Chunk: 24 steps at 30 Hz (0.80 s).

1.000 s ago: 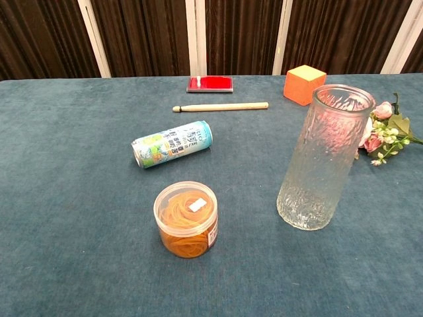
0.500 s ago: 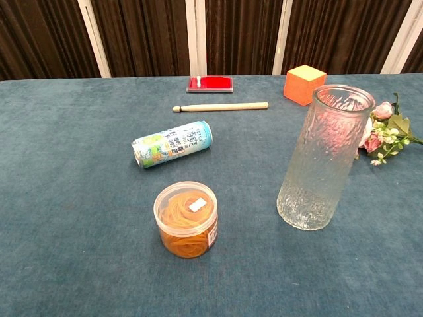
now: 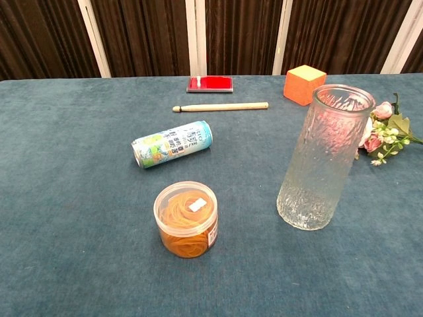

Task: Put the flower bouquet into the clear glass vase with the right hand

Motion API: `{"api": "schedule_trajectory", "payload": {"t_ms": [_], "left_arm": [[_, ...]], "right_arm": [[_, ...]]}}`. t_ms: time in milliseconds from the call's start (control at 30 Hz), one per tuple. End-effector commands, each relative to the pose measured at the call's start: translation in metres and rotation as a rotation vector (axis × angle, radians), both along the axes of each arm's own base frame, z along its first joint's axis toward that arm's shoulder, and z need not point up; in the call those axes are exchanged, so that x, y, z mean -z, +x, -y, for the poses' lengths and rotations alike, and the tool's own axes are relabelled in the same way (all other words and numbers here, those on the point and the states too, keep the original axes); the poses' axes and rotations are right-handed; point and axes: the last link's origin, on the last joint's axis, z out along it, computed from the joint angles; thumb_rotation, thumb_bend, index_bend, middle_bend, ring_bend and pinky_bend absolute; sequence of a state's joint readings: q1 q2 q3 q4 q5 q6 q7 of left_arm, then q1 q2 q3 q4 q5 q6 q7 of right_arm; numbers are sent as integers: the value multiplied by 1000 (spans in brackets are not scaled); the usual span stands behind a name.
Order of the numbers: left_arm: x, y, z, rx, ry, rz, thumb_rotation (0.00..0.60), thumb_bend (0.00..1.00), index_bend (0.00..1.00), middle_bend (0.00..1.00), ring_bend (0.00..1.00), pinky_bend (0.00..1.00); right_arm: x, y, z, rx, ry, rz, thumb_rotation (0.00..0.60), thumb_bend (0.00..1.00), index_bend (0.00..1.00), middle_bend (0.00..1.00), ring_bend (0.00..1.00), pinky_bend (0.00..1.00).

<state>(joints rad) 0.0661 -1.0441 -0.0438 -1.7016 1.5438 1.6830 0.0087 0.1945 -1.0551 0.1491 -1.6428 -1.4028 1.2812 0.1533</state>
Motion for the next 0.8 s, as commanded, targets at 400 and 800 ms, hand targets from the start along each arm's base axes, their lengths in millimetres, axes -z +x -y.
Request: {"api": "schedule_trajectory", "payload": {"t_ms": [400, 800], "left_arm": [[3, 1, -2, -9, 7, -20, 600, 349, 160, 0, 0, 62], [2, 1, -1, -21, 27, -36, 600, 349, 159, 0, 0, 62]], "right_arm": [[28, 1, 110, 109, 179, -27, 600, 67, 4, 0, 0, 0], [69, 28, 152, 131, 324, -36, 600, 68, 0, 0, 0, 0]]}}
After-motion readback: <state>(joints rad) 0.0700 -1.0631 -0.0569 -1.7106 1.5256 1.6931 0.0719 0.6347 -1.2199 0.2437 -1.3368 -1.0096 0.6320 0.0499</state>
